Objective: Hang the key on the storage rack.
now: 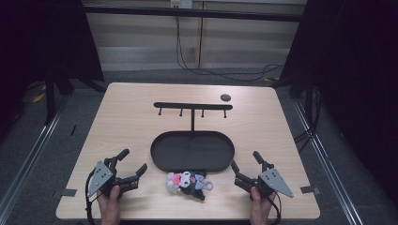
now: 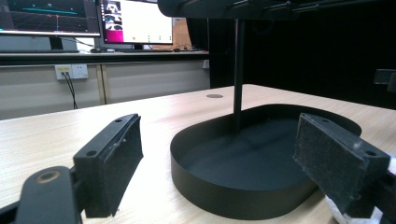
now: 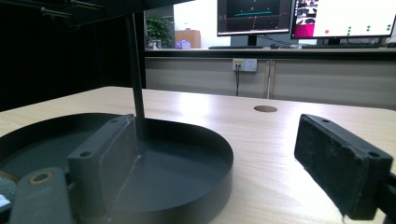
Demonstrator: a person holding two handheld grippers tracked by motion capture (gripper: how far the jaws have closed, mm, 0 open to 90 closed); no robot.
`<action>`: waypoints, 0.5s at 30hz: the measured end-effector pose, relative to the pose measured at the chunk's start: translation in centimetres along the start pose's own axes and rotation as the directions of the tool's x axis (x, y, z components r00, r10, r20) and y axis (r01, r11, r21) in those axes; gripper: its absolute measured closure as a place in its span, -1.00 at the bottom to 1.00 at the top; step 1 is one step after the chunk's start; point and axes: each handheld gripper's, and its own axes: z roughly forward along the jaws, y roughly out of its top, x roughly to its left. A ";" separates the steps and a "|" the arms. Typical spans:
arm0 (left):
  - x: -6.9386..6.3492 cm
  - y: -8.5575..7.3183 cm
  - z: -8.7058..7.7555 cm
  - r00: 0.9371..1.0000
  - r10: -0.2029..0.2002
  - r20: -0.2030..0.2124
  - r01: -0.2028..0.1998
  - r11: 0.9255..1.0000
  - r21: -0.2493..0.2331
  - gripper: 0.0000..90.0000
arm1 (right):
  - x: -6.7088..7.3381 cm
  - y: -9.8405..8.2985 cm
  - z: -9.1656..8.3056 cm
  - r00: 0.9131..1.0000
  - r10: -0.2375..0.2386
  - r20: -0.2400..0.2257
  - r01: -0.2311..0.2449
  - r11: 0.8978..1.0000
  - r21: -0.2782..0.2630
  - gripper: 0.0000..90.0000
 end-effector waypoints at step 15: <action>0.0 0.0 0.0 1.000 -0.006 -0.006 0.006 1.000 -0.001 -0.66 | 0.1 0.2 0.1 0.998 -0.021 -0.066 0.025 0.998 0.054 -0.64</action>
